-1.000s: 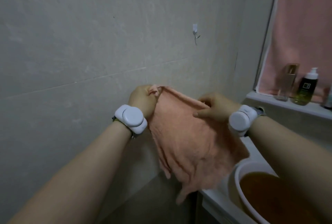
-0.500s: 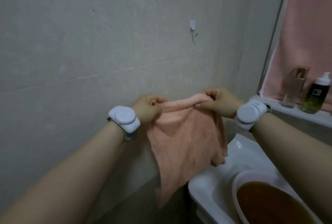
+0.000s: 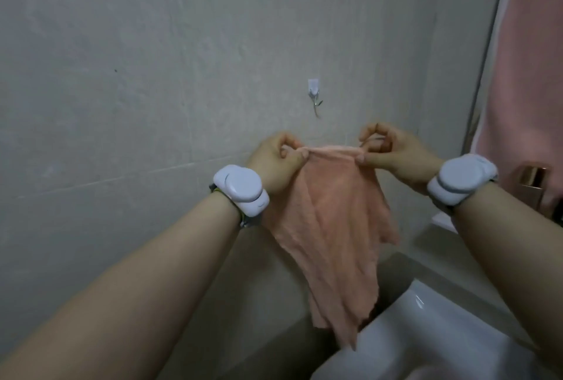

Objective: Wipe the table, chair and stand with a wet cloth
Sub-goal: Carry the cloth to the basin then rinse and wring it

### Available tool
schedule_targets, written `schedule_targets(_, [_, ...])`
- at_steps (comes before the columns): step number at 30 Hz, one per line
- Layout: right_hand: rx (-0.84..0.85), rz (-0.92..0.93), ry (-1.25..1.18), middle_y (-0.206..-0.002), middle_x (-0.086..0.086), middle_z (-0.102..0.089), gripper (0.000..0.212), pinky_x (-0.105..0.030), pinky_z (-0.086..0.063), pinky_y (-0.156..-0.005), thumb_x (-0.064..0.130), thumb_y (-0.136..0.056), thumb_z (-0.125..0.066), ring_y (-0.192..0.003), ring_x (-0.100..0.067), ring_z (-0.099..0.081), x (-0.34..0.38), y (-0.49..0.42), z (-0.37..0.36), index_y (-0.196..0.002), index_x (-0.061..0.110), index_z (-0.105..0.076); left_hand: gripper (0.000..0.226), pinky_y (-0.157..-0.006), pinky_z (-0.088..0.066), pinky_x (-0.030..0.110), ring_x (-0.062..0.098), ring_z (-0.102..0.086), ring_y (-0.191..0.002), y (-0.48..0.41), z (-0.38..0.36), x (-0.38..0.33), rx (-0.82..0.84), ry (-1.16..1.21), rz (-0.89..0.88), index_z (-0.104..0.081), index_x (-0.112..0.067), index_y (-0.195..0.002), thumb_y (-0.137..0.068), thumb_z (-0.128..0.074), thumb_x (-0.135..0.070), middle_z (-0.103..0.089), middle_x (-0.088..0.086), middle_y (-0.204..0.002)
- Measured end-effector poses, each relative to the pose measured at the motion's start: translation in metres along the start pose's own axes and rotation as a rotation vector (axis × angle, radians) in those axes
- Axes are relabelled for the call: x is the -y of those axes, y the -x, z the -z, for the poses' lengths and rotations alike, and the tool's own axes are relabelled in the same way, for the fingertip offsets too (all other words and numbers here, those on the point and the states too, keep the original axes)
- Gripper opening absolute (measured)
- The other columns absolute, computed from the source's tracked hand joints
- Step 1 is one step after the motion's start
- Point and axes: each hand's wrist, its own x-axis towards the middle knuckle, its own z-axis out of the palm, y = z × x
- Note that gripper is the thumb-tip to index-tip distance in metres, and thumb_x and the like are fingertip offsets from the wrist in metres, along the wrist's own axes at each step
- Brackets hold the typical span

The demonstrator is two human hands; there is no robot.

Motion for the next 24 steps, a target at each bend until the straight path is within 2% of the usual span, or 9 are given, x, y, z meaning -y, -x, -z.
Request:
schedule_targets(2, [-0.136, 0.057, 0.021, -0.067, -0.004, -0.05, 0.035, -0.015, -0.04, -0.058, -0.016, -0.086, -0.051, -0.053, 0.0, -0.047, 0.002, -0.011, 0.011, -0.076, 0.018, -0.05, 0.016, -0.053, -0.029, 0.027, 0.012, -0.033, -0.054, -0.009, 0.002, -0.013, 0.006, 0.044, -0.058, -0.049, -0.026, -0.082, -0.089, -0.054, -0.013, -0.039, -0.003, -0.06])
schedule_targets(4, [-0.229, 0.132, 0.242, -0.065, 0.009, -0.055, 0.037, -0.007, -0.036, -0.058, -0.015, -0.086, -0.045, -0.054, 0.006, -0.049, 0.006, -0.023, 0.015, -0.073, 0.018, -0.057, 0.024, -0.058, -0.033, 0.024, 0.015, -0.042, -0.061, -0.019, 0.005, -0.025, 0.017, -0.053, -0.161, -0.053, -0.027, -0.08, -0.084, -0.048, -0.004, -0.047, -0.003, -0.068])
schedule_targets(6, [-0.238, 0.227, 0.512, -0.078, 0.009, -0.058, 0.038, -0.002, -0.034, -0.068, -0.013, -0.082, -0.045, -0.076, -0.003, -0.056, 0.009, -0.036, 0.012, -0.081, 0.016, -0.069, 0.03, -0.07, -0.037, 0.023, 0.022, -0.054, -0.078, -0.029, 0.007, -0.032, -0.042, -0.331, -0.229, -0.065, -0.018, -0.082, -0.081, -0.044, 0.004, -0.056, 0.003, -0.084])
schedule_targets(8, [-0.24, 0.319, 0.663, -0.097, -0.006, -0.056, 0.033, -0.017, -0.04, -0.082, -0.006, -0.083, -0.048, -0.092, -0.021, -0.055, 0.01, -0.055, 0.006, -0.094, 0.014, -0.072, 0.03, -0.082, -0.039, 0.025, 0.027, -0.055, -0.093, -0.04, 0.009, -0.038, -0.152, -0.548, -0.232, -0.07, -0.014, -0.096, -0.085, -0.045, -0.001, -0.054, 0.012, -0.104])
schedule_targets(10, [-0.255, 0.326, 0.754, -0.107, -0.01, -0.051, 0.03, -0.035, -0.045, -0.085, 0.005, -0.086, -0.048, -0.097, -0.026, -0.054, 0.014, -0.068, 0.0, -0.107, 0.017, -0.066, 0.029, -0.086, -0.043, 0.03, 0.031, -0.054, -0.096, -0.046, 0.01, -0.04, -0.193, -0.625, -0.205, -0.068, -0.017, -0.107, -0.09, -0.046, -0.009, -0.048, 0.013, -0.112])
schedule_targets(12, [-0.251, 0.366, 0.774, -0.112, -0.01, -0.049, 0.034, -0.039, -0.047, -0.084, 0.008, -0.085, -0.048, -0.099, -0.028, -0.054, 0.016, -0.083, -0.003, -0.116, 0.016, -0.061, 0.028, -0.084, -0.046, 0.037, 0.034, -0.055, -0.092, -0.054, 0.01, -0.041, -0.219, -0.698, -0.211, -0.066, -0.017, -0.11, -0.091, -0.046, -0.013, -0.047, 0.013, -0.112])
schedule_targets(16, [-0.188, 0.322, 0.687, -0.114, -0.013, -0.049, 0.042, -0.03, -0.041, -0.089, 0.015, -0.081, -0.043, -0.102, -0.029, -0.053, 0.009, -0.106, -0.005, -0.119, 0.016, -0.06, 0.025, -0.074, -0.044, 0.036, 0.037, -0.056, -0.085, -0.065, 0.003, -0.043, -0.258, -0.805, -0.179, -0.062, -0.014, -0.106, -0.092, -0.042, -0.018, -0.045, 0.013, -0.105])
schedule_targets(20, [-0.166, 0.25, 0.546, -0.11, -0.005, -0.054, 0.026, -0.018, -0.034, -0.086, 0.012, -0.089, -0.054, -0.1, -0.017, -0.052, -0.01, -0.108, -0.011, -0.114, 0.015, -0.061, 0.025, -0.07, -0.04, 0.032, 0.035, -0.06, -0.094, -0.064, -0.015, -0.03, -0.207, -0.884, -0.137, -0.061, -0.019, -0.108, -0.092, -0.042, -0.024, -0.062, 0.012, -0.107])
schedule_targets(24, [-0.123, 0.124, 0.044, -0.1, 0.002, -0.06, 0.02, -0.01, -0.044, -0.077, 0.006, -0.09, -0.058, -0.081, 0.002, -0.056, -0.037, -0.088, -0.023, -0.105, 0.018, -0.06, 0.053, -0.068, -0.037, 0.029, 0.035, -0.061, -0.093, -0.036, -0.036, 0.002, -0.11, -0.685, -0.12, -0.028, -0.037, -0.141, -0.091, -0.045, -0.03, -0.064, 0.009, -0.115])
